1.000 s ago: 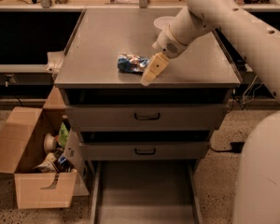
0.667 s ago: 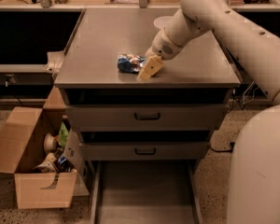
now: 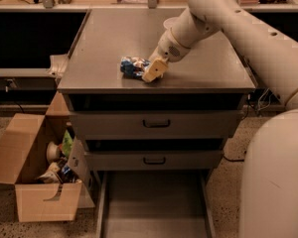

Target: Place redbull can into bottom drawer

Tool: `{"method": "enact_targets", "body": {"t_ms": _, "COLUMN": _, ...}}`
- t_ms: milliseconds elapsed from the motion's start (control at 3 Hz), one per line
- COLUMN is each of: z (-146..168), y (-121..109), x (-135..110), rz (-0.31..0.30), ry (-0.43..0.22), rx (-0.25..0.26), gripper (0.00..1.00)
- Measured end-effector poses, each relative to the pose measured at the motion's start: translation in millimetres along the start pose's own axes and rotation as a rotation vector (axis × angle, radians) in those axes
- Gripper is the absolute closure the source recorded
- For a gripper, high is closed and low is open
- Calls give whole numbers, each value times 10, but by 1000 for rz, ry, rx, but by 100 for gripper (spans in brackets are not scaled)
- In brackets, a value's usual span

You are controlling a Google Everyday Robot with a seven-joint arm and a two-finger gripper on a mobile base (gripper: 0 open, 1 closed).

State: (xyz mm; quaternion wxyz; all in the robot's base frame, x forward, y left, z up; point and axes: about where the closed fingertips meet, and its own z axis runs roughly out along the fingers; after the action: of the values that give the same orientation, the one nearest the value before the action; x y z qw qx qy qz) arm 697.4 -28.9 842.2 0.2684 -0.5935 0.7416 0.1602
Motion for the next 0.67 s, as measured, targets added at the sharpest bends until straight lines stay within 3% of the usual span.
{"method": "enact_targets", "body": {"t_ms": 333, "z": -142, "y": 124, "x": -172, "rz": -48, "ry": -64, "rx": 0, "gripper": 100}}
{"method": "enact_targets", "body": {"t_ms": 667, "z": -461, "y": 446, "x": -279, "rz": -107, "ry": -160, "rx": 12, "gripper": 100}}
